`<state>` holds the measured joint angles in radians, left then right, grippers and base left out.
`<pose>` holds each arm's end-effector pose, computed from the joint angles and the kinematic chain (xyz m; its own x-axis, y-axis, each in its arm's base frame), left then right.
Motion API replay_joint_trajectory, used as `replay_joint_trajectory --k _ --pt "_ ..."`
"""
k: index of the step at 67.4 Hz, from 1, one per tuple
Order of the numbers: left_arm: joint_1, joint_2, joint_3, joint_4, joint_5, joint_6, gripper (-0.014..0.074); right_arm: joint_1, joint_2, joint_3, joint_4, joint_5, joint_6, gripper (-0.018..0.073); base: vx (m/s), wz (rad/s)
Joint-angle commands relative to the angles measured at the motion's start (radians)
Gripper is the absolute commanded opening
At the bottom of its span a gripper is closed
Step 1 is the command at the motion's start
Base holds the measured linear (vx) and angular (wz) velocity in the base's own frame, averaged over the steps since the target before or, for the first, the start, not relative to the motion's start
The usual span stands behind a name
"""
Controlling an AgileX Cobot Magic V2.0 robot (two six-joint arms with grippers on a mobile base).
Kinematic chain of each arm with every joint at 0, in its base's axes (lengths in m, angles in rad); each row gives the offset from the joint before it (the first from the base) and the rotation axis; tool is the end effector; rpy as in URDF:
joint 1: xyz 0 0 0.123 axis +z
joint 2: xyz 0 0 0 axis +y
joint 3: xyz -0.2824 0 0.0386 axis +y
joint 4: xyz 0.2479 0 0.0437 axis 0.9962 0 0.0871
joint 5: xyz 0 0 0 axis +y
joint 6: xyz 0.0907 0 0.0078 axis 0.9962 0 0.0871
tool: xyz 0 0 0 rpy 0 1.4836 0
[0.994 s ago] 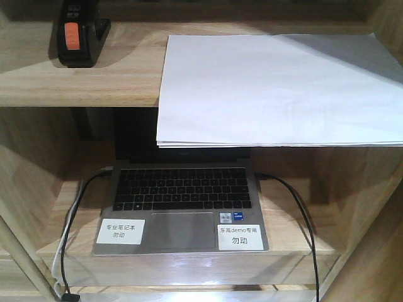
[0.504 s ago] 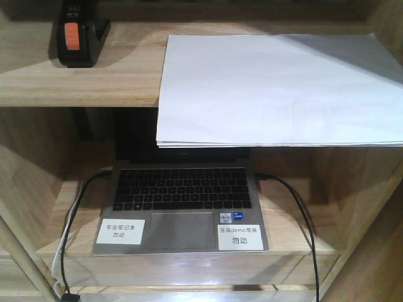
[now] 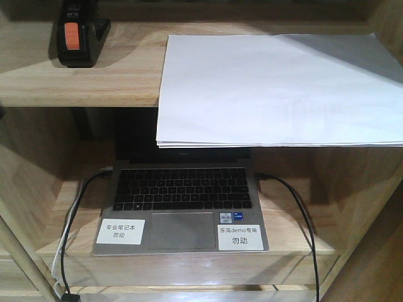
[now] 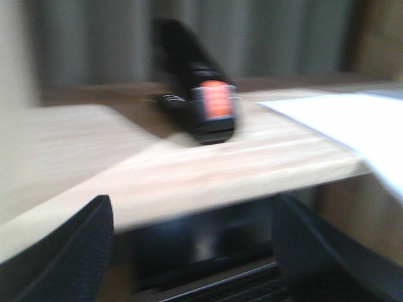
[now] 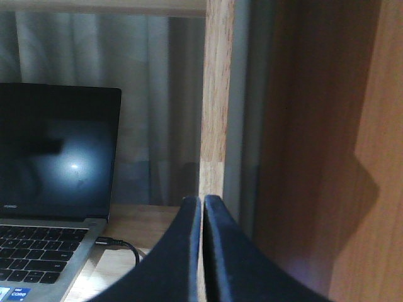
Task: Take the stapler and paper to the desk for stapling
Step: 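Reach the left gripper to the black stapler on the upper shelf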
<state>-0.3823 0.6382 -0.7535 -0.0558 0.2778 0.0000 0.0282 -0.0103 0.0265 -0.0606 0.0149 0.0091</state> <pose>0.1184 -0.0491 0.3872 -0.0901 -0.0216 -0.9957 0.3829 0.9222 -0.0546 0.0567 0.0015 0.2033 0.0574 -0.0499 -0.9971 -0.0244 0.9984 -0.0513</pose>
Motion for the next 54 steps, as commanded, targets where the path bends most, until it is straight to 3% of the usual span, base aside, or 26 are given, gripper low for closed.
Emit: replay_joint_trajectory --k 1,21,35,45,54 --pt "-0.03 0.092 -0.107 -0.015 -0.093 0.0 0.0512 -0.008 -0.009 0.005 -0.002 -0.073 -0.009 -0.001 0.0 0.0" --pt "-0.075 0.371 -0.404 -0.007 -0.028 0.036 0.0512 -0.008 -0.009 0.005 -0.002 -0.073 -0.009 -0.001 0.0 0.0" --pt "-0.075 0.515 -0.62 0.018 0.096 0.032 0.0512 -0.008 -0.009 0.005 -0.002 -0.073 -0.009 -0.001 0.0 0.0" --pt "-0.075 0.586 -0.727 0.108 0.172 -0.061 0.0512 -0.008 -0.009 0.005 -0.002 -0.073 -0.009 -0.001 0.0 0.0" --pt "-0.075 0.653 -0.817 0.24 0.262 -0.177 0.0512 -0.008 -0.009 0.005 -0.002 -0.073 -0.009 -0.001 0.0 0.0"
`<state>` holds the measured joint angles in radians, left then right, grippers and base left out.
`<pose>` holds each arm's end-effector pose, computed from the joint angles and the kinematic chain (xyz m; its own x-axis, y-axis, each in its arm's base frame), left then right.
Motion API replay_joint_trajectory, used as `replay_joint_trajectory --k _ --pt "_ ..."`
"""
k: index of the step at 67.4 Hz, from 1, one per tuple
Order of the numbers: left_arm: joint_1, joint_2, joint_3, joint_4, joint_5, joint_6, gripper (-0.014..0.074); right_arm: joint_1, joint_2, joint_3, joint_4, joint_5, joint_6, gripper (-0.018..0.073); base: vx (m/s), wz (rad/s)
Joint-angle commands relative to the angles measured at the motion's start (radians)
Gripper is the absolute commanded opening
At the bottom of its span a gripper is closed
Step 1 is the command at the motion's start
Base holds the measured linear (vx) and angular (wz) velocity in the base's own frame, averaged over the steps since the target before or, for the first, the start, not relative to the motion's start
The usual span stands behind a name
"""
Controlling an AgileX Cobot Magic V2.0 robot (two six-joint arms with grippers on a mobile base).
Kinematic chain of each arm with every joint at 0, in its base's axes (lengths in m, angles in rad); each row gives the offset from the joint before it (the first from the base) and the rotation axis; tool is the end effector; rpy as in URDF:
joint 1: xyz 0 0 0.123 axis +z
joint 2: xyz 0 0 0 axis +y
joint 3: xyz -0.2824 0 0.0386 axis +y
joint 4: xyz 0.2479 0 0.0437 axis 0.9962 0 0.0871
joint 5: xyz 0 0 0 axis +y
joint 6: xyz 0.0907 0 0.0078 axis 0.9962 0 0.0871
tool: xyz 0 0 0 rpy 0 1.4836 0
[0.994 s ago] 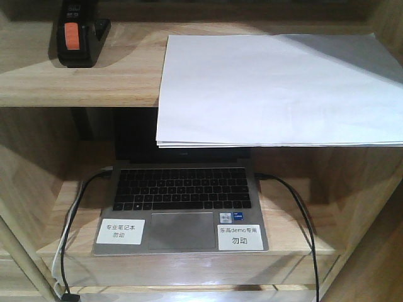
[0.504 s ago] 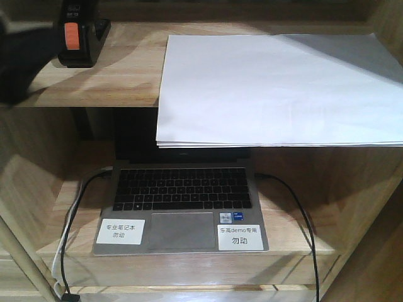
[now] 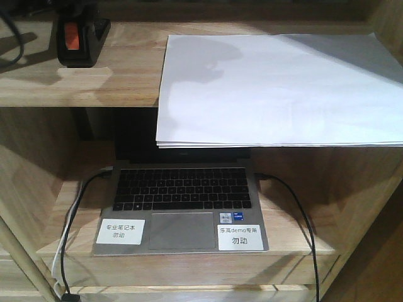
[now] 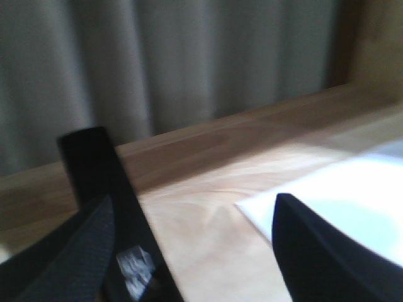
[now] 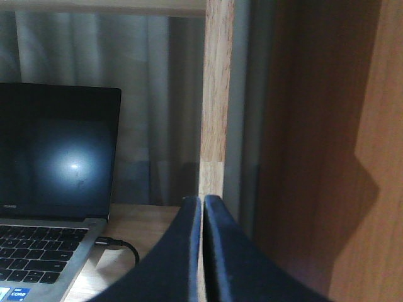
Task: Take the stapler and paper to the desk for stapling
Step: 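Reach the left gripper to the black stapler on the upper shelf, then close the left gripper on the stapler and lift it off the shelf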
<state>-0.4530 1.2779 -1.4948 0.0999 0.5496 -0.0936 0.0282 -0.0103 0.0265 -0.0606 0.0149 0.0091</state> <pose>0.2505 -0.1167 0.4785 -0.2198 0.0978 -0.9706 0.3898 0.9209 0.0045 0.0567 0.0015 0.2033 0.0574 -0.0499 -0.9971 -0.0244 0.9984 -0.0513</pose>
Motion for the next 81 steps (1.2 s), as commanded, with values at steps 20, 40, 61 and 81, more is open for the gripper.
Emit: replay_joint_trajectory --k 20,40,61,81 --pt "-0.004 0.112 -0.156 0.195 0.106 -0.228 0.0512 -0.008 -0.009 0.005 -0.002 -0.073 -0.009 -0.001 0.0 0.0" --pt "-0.004 0.144 -0.156 0.197 0.156 -0.255 0.0501 -0.008 -0.009 0.005 -0.002 -0.072 -0.009 -0.001 0.0 0.0" --pt "-0.004 0.148 -0.156 0.256 0.186 -0.255 0.0062 -0.008 -0.009 0.005 -0.002 -0.072 -0.009 -0.001 0.0 0.0" --pt "-0.004 0.102 -0.156 0.267 0.112 -0.252 -0.0008 -0.008 -0.009 0.005 -0.002 -0.072 -0.009 -0.001 0.0 0.0"
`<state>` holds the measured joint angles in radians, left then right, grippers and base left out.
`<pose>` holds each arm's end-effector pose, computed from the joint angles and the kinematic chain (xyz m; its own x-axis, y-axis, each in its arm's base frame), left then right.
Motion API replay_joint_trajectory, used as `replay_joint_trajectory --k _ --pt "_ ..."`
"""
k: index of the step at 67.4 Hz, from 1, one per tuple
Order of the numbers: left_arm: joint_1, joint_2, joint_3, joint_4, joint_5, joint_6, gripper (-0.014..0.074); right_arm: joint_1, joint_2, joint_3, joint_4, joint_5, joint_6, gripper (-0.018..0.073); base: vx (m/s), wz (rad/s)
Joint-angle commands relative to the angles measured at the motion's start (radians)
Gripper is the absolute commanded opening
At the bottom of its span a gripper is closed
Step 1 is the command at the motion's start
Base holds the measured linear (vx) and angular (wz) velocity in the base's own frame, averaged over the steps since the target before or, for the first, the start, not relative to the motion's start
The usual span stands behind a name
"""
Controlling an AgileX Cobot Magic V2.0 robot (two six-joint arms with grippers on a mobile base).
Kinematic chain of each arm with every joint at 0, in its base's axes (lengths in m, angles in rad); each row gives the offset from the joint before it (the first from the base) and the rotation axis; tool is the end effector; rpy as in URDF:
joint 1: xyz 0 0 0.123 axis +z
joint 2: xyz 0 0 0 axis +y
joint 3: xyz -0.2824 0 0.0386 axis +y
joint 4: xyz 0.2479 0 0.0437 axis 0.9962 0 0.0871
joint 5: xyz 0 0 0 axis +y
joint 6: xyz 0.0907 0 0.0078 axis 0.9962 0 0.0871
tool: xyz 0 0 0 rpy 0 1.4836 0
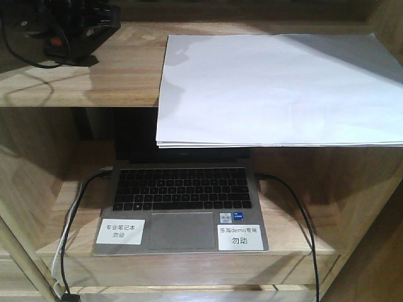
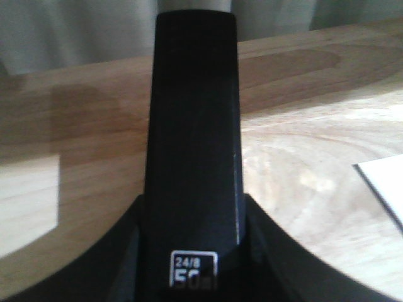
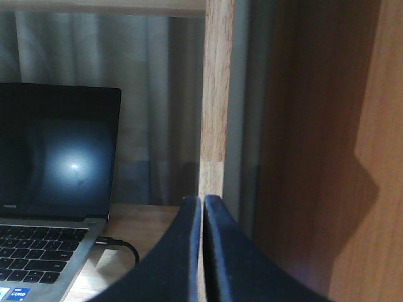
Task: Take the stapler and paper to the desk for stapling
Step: 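Close the left gripper on the stapler and lift it off the shelf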
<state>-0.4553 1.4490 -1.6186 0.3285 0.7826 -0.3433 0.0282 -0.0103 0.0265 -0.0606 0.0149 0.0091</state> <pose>0.2954 -0.1215 0.4504 -0.4532 0.1070 -0.8850 0.2019 0.9793 0.0150 0.0567 0.0015 0.2033 0.0574 -0.0499 -0.9971 -0.0244 0.9984 -0.0513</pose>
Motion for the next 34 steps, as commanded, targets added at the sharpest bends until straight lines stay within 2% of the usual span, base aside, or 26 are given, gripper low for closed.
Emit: replay_joint_trajectory --k 1,10,21,34 --pt "-0.002 -0.078 -0.032 0.038 -0.131 -0.003 -0.0008 -0.008 -0.009 0.005 -0.002 -0.072 -0.009 -0.001 0.0 0.0" --pt "-0.003 -0.127 -0.031 0.031 -0.16 0.011 -0.0007 -0.008 -0.009 0.005 -0.002 -0.072 -0.009 -0.001 0.0 0.0" --pt "-0.02 -0.184 -0.005 -0.02 -0.169 0.09 -0.0006 -0.008 -0.009 0.005 -0.002 -0.072 -0.009 -0.001 0.0 0.0" --pt "-0.046 -0.307 0.153 -0.084 -0.232 0.138 -0.0006 -0.008 -0.009 0.005 -0.002 -0.072 -0.009 -0.001 0.0 0.0"
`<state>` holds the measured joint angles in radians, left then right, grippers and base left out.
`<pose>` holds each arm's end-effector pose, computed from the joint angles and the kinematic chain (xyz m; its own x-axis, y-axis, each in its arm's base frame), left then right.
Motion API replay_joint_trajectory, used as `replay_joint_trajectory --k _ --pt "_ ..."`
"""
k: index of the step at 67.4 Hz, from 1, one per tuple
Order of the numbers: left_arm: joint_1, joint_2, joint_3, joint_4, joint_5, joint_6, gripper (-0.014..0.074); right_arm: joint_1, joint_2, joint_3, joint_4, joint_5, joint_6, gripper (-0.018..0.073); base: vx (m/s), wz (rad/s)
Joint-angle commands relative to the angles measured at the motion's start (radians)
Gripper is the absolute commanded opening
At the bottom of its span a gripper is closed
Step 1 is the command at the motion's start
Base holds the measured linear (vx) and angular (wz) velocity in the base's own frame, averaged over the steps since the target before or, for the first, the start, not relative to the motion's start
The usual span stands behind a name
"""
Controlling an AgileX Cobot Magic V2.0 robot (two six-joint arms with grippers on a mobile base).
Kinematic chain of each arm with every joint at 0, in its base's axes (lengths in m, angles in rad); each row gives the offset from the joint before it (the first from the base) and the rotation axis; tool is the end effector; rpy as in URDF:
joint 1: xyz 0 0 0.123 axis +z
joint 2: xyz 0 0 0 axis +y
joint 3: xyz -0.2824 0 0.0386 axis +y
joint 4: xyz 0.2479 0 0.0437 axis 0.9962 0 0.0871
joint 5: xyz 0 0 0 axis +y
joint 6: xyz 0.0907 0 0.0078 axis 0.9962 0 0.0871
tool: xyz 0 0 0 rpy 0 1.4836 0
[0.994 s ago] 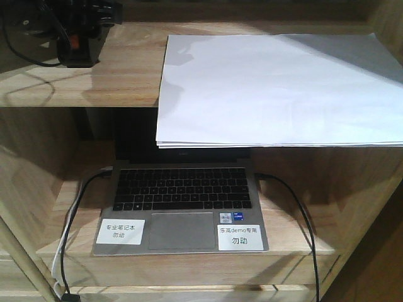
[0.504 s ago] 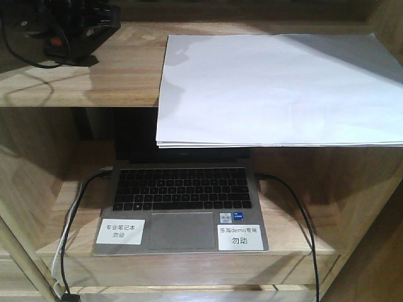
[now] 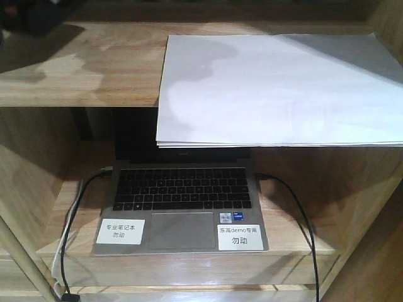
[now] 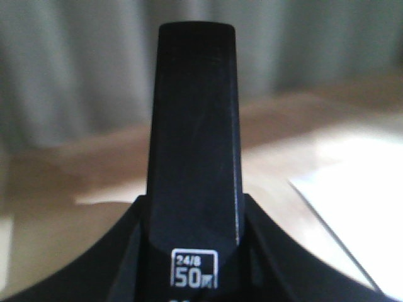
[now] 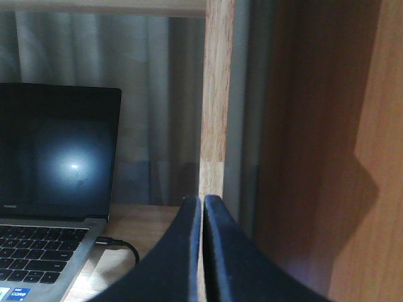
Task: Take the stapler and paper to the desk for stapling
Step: 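Close the left gripper on the stapler and lift it off the shelf, then reach the right gripper to the edge of the white paper stack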
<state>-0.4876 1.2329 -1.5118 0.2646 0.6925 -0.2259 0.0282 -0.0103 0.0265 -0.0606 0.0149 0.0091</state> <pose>0.2320 -0.1058 0.4851 -0.2752 0.1233 -0.9535 0.3159 0.9483 0.0314 0.0567 0.0015 0.2033 0.0574 -0.0499 -0.9971 -0.0244 0.9984 -0.0513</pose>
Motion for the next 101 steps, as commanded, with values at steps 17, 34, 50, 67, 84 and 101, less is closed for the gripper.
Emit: replay_joint_trajectory --k 17,34,50,67,84,101 --pt "-0.055 -0.34 0.323 -0.059 -0.247 0.042 -0.0006 -0.008 -0.009 0.005 -0.002 -0.072 -0.009 -0.001 0.0 0.0" --pt "-0.079 -0.604 0.52 -0.117 -0.19 0.075 -0.0006 -0.008 -0.009 0.005 -0.002 -0.072 -0.009 -0.001 0.0 0.0" --pt "-0.079 -0.862 0.709 -0.156 -0.133 0.106 -0.0006 -0.008 -0.009 0.005 -0.002 -0.072 -0.009 -0.001 0.0 0.0" --pt "-0.079 -1.072 0.896 -0.18 -0.093 0.106 -0.0006 -0.008 -0.009 0.005 -0.002 -0.072 -0.009 -0.001 0.0 0.0" --pt "-0.079 -1.169 1.027 -0.205 -0.093 0.106 -0.0006 -0.008 -0.009 0.005 -0.002 -0.072 -0.009 -0.001 0.0 0.0" --pt "-0.079 -1.17 1.039 -0.205 -0.099 0.106 -0.0006 -0.008 -0.009 0.005 -0.002 -0.072 -0.009 -0.001 0.0 0.0"
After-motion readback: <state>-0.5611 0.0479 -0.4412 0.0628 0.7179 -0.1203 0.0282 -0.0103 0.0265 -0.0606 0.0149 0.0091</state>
